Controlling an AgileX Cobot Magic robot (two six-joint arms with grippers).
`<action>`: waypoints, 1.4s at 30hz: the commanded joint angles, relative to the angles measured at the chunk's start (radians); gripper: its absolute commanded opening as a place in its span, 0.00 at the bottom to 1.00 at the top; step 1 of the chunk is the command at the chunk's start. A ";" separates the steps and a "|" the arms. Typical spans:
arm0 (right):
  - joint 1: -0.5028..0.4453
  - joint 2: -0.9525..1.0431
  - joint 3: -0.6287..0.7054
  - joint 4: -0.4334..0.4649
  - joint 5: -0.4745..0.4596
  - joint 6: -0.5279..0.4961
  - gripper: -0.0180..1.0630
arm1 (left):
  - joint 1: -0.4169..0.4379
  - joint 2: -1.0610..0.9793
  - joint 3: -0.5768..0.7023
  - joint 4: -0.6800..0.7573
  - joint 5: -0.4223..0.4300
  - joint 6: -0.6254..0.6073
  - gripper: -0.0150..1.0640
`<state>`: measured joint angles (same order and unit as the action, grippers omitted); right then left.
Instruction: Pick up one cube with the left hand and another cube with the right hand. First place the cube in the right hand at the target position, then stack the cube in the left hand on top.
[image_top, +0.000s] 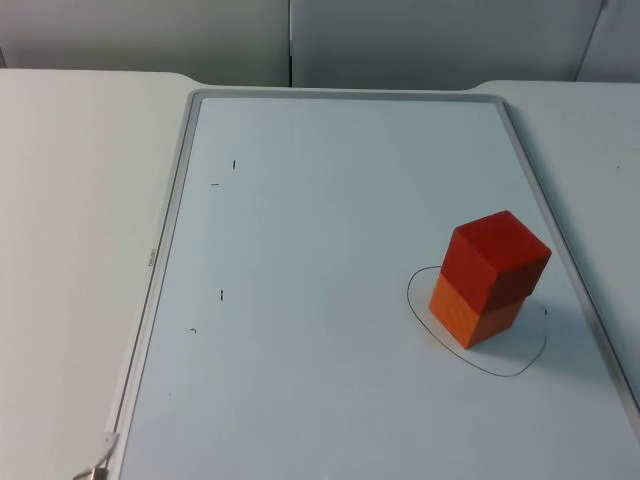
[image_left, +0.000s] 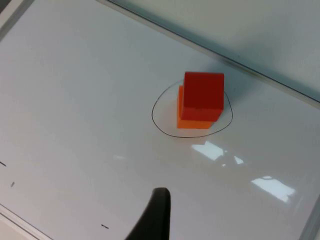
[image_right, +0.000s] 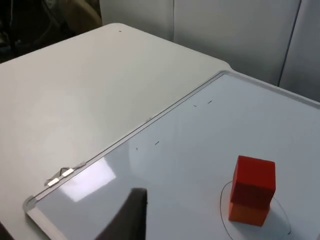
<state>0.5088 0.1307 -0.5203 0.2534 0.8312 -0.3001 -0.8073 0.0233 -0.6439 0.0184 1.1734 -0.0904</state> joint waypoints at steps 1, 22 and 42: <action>-0.001 -0.024 0.004 -0.005 0.023 -0.011 0.95 | -0.003 -0.023 0.007 -0.009 0.015 -0.018 0.79; -0.001 -0.075 0.016 -0.003 0.058 0.012 0.95 | 0.000 -0.023 0.080 0.018 0.048 0.083 0.94; -0.001 -0.075 0.016 -0.023 0.052 0.012 0.95 | 0.000 -0.023 0.077 0.070 0.048 0.067 0.99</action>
<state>0.5088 0.0611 -0.5064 0.2357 0.8938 -0.2910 -0.8073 0.0051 -0.5600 0.0849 1.2204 -0.0060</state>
